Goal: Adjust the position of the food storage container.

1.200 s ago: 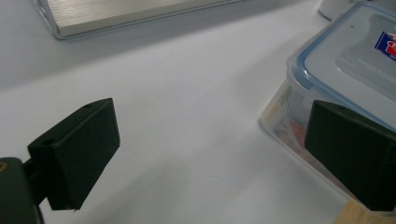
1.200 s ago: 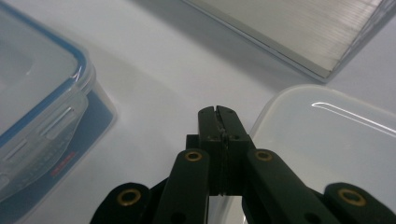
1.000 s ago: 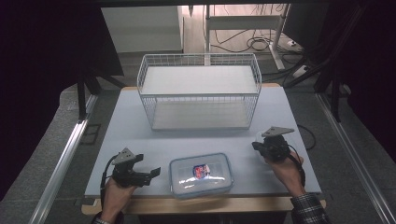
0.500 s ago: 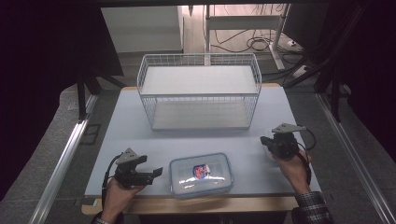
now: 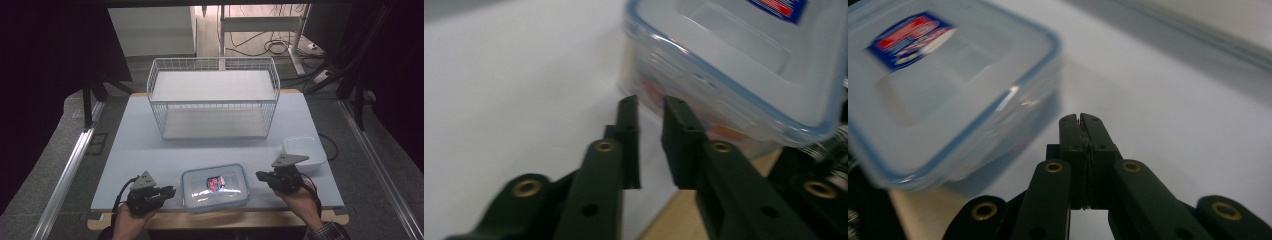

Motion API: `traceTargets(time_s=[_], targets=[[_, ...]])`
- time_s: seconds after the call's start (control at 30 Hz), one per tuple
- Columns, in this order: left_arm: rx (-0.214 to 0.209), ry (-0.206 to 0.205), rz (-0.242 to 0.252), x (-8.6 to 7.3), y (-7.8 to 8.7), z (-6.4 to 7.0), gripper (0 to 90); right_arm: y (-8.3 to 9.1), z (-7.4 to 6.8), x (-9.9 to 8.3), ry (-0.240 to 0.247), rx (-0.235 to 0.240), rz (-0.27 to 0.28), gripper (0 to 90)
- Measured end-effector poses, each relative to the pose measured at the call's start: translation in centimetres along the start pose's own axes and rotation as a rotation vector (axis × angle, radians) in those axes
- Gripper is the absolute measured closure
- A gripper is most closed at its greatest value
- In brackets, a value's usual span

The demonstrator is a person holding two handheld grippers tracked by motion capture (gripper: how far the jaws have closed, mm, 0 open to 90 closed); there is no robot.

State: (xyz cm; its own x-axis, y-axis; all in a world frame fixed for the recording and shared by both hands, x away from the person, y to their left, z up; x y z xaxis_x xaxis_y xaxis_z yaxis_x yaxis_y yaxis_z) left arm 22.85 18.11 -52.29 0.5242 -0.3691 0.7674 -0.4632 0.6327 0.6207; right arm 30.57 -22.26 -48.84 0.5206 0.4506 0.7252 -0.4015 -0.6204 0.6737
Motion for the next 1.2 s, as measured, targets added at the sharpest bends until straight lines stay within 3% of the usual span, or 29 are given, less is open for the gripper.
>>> traceTargets(time_s=[0.13,0.2,0.33,0.4,0.47,0.8,1.03,1.2], targets=[[-0.022,-0.026,-0.017,0.1,-0.5,1.1,84.7,-0.5,-1.3,-0.6,0.019,0.055,-0.049,88.8],[0.002,-0.036,-0.028,0.2,-0.7,1.4,85.6,-0.8,-1.7,-0.8,0.031,0.062,-0.072,89.3],[-0.007,-0.015,-0.04,0.3,-1.2,1.4,89.1,-1.3,-2.0,-0.9,0.04,0.06,-0.101,89.5],[0.032,-0.023,-0.044,0.5,-1.6,1.5,90.0,-1.5,-2.0,-1.0,0.038,0.056,-0.104,89.6],[0.044,-0.006,-0.047,0.8,-1.8,1.4,90.0,-1.5,-2.0,-0.9,0.035,0.044,-0.102,89.6],[0.048,0.029,-0.034,2.2,-3.5,0.0,90.0,-1.9,-0.9,-0.3,-0.001,-0.039,-0.08,89.7],[0.047,0.064,-0.022,3.1,-4.3,-1.6,90.0,-2.4,-0.5,0.2,0.007,-0.068,-0.071,89.7],[0.071,0.052,-0.027,4.1,-5.2,-2.9,90.0,-3.0,-0.2,0.8,0.01,-0.092,-0.067,89.8]])
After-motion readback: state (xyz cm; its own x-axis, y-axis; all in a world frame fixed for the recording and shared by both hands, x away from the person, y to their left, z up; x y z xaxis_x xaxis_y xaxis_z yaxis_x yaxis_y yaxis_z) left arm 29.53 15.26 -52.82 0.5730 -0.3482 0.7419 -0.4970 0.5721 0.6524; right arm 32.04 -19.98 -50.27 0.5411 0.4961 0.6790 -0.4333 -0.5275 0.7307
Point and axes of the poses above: each handheld gripper's, and its own axes: y roughly backward along the jaws, x roughly out of its top, z roughly to its right, the point moved 1 cm from there along -y, roughly forward along the jaws, and after that the axes turned 5 degrees about -y, right-handed, at the moved point
